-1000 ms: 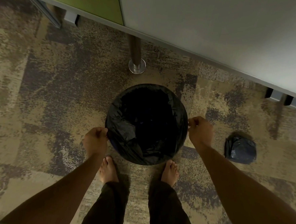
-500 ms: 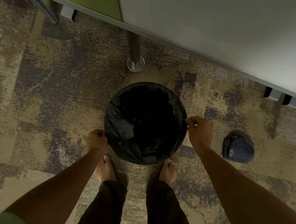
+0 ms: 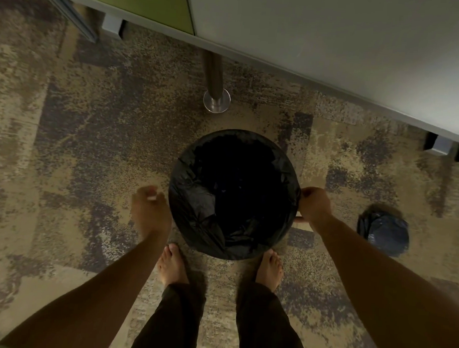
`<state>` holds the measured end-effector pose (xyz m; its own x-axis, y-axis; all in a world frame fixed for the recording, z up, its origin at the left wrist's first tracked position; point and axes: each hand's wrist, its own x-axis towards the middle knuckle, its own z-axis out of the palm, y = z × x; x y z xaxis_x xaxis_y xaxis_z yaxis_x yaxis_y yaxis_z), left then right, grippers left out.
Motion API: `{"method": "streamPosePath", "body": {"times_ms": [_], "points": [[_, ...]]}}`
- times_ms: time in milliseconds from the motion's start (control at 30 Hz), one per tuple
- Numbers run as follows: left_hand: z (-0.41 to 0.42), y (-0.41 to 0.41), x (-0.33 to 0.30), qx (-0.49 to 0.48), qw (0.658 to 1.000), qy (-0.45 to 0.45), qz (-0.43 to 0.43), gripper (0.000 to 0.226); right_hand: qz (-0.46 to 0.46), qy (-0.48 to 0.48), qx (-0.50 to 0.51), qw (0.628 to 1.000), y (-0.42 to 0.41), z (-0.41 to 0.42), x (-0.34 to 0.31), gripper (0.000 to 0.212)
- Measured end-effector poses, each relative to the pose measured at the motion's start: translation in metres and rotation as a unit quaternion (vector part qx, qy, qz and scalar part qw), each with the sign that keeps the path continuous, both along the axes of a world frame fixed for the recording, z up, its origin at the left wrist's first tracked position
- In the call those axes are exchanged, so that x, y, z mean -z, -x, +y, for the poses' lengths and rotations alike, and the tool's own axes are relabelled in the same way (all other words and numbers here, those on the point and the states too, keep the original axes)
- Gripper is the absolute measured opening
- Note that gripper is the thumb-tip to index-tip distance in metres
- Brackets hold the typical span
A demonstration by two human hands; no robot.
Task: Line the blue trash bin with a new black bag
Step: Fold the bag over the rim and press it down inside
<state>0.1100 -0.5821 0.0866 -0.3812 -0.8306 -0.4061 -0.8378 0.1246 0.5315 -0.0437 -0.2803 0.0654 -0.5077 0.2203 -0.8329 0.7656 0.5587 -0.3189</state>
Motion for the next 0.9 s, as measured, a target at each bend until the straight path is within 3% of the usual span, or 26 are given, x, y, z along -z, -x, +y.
{"method": "streamPosePath", "body": {"times_ms": [67, 133, 200, 233, 300, 367, 433, 533, 633, 767, 900], "points": [[0.007, 0.011, -0.015, 0.158, 0.976, 0.102, 0.105, 0.022, -0.014, 0.018, 0.027, 0.999, 0.006, -0.001, -0.001, 0.011], [0.017, 0.021, -0.022, 0.341, 0.919, 0.112, 0.161, 0.021, 0.0, 0.02, 0.057, 0.998, 0.009, -0.006, -0.007, 0.01], [0.03, 0.032, -0.025, 0.476, 0.869, 0.055, 0.124, 0.028, 0.139, -0.063, 0.006, 0.988, 0.007, -0.011, -0.014, 0.017], [0.035, 0.037, -0.024, 0.525, 0.847, 0.017, 0.086, 0.033, 0.249, -0.111, -0.06, 0.96, 0.003, -0.014, -0.017, 0.019], [0.044, 0.047, -0.013, 0.593, 0.804, -0.046, 0.01, 0.041, 0.439, -0.128, -0.238, 0.857, -0.011, -0.027, -0.024, 0.018], [0.052, 0.055, 0.003, 0.666, 0.743, -0.039, -0.058, 0.049, 0.501, -0.038, -0.417, 0.757, -0.027, -0.045, -0.022, 0.02], [0.058, 0.055, 0.018, 0.717, 0.685, 0.025, -0.126, 0.055, 0.432, 0.016, -0.581, 0.69, -0.04, -0.062, -0.01, 0.033], [0.06, 0.049, 0.033, 0.717, 0.648, 0.084, -0.242, 0.061, 0.216, -0.076, -0.726, 0.649, -0.046, -0.071, 0.008, 0.062], [0.054, 0.048, 0.044, 0.712, 0.621, 0.087, -0.316, 0.081, 0.113, -0.183, -0.775, 0.595, -0.039, -0.068, 0.024, 0.082], [0.053, 0.047, 0.064, 0.738, 0.552, 0.129, -0.366, 0.105, 0.07, -0.257, -0.822, 0.504, -0.028, -0.069, 0.042, 0.097], [0.048, 0.052, 0.078, 0.716, 0.555, 0.144, -0.398, 0.119, 0.036, -0.29, -0.832, 0.472, -0.024, -0.07, 0.054, 0.105]]}}
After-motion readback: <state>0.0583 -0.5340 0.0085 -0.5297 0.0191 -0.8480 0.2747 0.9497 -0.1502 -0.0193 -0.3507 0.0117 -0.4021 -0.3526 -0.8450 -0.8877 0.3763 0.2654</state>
